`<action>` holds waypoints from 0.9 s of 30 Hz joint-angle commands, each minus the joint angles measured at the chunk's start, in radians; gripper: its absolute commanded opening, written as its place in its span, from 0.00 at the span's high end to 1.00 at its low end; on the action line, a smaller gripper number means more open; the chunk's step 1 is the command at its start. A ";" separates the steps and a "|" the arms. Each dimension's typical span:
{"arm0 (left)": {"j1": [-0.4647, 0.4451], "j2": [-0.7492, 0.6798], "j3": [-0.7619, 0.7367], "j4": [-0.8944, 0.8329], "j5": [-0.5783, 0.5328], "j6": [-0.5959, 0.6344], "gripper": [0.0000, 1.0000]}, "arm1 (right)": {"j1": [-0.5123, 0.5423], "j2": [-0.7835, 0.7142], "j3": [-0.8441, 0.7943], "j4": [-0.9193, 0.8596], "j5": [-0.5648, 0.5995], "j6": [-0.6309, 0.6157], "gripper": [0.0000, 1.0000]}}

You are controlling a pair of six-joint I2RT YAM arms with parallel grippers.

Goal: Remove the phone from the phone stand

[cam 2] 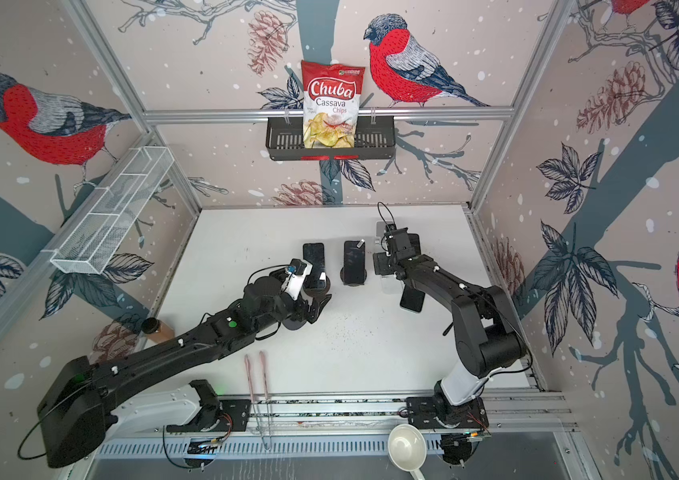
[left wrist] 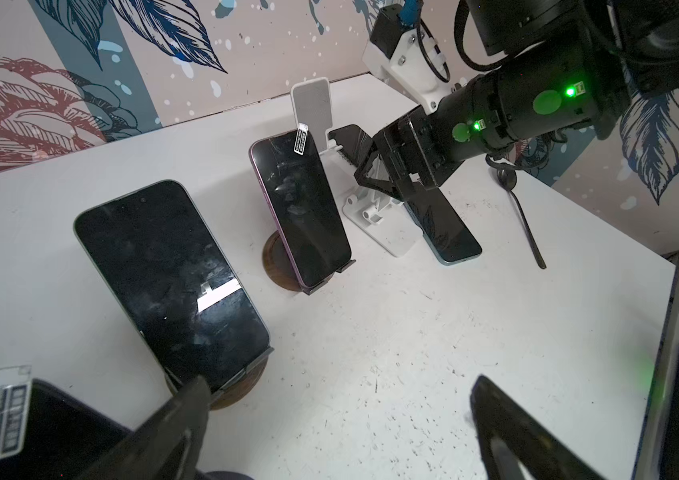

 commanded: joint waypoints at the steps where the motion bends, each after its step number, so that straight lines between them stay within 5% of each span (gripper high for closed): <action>1: 0.001 -0.001 0.004 0.030 0.001 -0.012 0.03 | 0.000 -0.018 0.001 0.005 0.008 0.022 0.10; 27: 0.002 0.024 0.040 0.039 -0.017 -0.079 0.03 | 0.106 -0.260 -0.011 -0.040 0.107 0.091 0.06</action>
